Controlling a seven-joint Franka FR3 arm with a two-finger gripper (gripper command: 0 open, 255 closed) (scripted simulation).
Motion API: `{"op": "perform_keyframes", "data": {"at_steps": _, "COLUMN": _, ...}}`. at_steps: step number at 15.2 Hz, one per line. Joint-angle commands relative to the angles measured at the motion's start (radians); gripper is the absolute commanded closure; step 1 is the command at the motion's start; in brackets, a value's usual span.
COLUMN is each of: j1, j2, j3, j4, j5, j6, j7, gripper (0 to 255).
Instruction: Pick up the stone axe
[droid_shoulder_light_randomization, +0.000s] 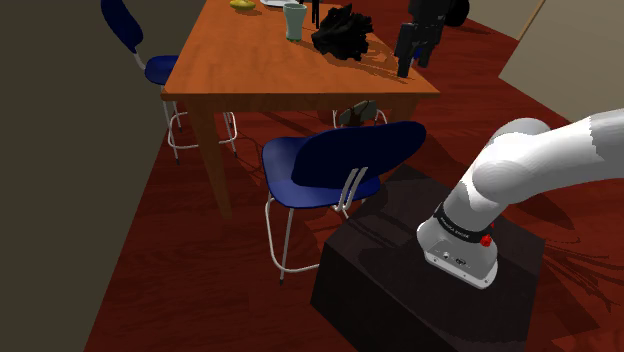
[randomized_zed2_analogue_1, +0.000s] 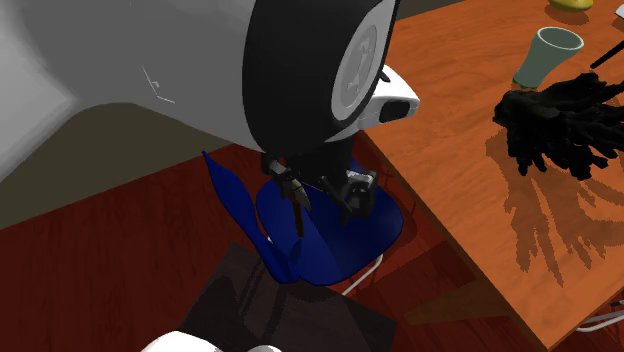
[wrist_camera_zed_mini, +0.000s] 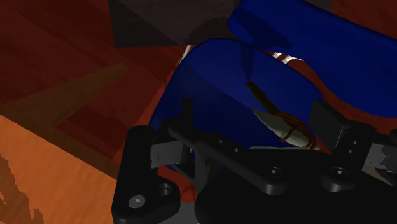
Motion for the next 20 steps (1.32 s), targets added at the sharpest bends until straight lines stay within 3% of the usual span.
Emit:
{"op": "perform_keyframes", "data": {"at_steps": 1, "j1": 0.000, "j2": 0.000, "j3": 0.000, "j4": 0.000, "j5": 0.000, "j6": 0.000, "j7": 0.000, "gripper": 0}}
{"op": "perform_keyframes", "data": {"at_steps": 11, "j1": 0.126, "j2": 0.428, "j3": 0.032, "j4": 0.129, "j5": 0.085, "j6": 0.093, "j7": -0.174, "gripper": 0}}
{"op": "perform_keyframes", "data": {"at_steps": 20, "j1": 0.125, "j2": 0.446, "j3": 0.035, "j4": 0.042, "j5": 0.086, "j6": 0.198, "j7": -0.179, "gripper": 0}}
